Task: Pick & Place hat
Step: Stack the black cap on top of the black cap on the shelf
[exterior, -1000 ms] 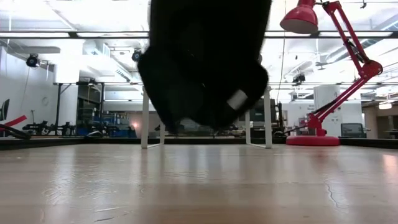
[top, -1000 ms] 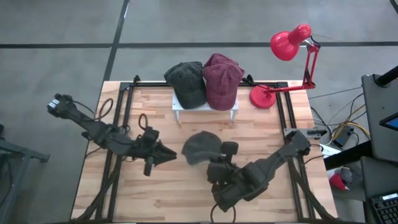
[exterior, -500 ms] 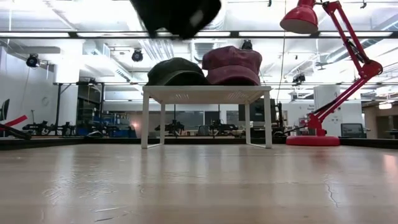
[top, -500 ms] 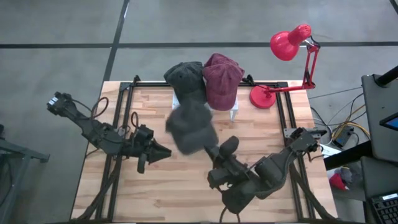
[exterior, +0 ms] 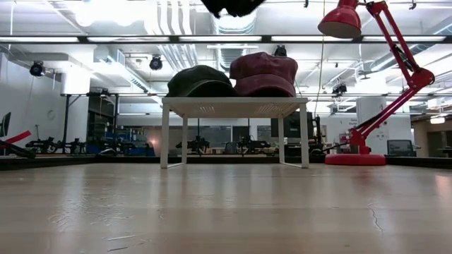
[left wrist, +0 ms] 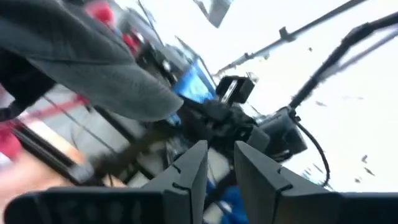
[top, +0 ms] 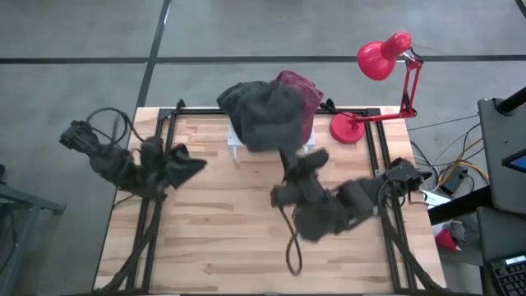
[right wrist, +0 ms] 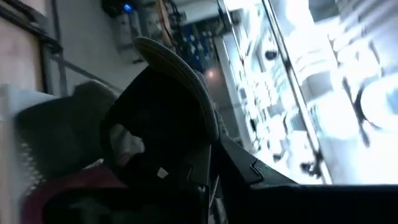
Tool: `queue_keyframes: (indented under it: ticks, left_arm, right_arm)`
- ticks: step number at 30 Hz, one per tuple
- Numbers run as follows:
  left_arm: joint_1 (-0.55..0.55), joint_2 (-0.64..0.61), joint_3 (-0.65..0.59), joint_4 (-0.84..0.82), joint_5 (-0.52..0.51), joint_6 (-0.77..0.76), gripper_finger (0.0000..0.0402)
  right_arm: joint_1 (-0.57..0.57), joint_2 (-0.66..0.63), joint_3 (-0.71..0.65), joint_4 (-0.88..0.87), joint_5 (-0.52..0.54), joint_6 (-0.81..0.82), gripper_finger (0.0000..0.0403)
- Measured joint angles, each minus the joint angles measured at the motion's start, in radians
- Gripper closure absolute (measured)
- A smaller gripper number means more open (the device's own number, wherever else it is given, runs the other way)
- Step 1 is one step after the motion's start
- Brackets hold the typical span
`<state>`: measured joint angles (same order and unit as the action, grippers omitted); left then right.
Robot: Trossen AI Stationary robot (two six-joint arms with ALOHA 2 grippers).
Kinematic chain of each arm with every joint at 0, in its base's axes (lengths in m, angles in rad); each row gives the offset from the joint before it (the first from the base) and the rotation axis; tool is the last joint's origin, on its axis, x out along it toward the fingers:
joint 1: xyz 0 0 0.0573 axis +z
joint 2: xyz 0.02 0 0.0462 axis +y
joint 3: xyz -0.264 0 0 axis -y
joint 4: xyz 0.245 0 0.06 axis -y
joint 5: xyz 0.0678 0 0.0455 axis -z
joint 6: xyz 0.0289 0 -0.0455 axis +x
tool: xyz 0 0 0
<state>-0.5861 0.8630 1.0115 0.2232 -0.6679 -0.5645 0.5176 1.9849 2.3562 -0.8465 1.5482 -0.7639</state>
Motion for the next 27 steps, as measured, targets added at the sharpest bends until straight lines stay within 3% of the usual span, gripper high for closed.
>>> queue_keyframes:
  ticks: [4,9,13,20,27]
  left_arm:
    - [0.0,-0.01,0.037,0.003,-0.093,0.082,0.0305]
    - [0.0,0.0,0.058,0.002,-0.098,0.111,0.0305]
    - [-0.003,0.002,0.05,-0.002,-0.087,0.099,0.0305]
    - [-0.033,0.033,0.048,-0.004,-0.085,0.091,0.0305]
    - [-0.057,0.101,0.048,-0.005,-0.085,0.068,0.0305]
  right_arm:
    - [-0.058,-0.053,0.0,0.13,-0.046,-0.049,0.0392]
    - [-0.097,-0.112,0.0,0.465,-0.454,-0.188,0.0392]
    - [-0.091,-0.119,0.0,0.691,-0.671,-0.444,0.0392]
    - [-0.058,-0.12,-0.001,1.089,-0.76,-0.898,0.0392]
    - [0.003,-0.122,-0.037,1.651,-0.843,-1.269,0.0392]
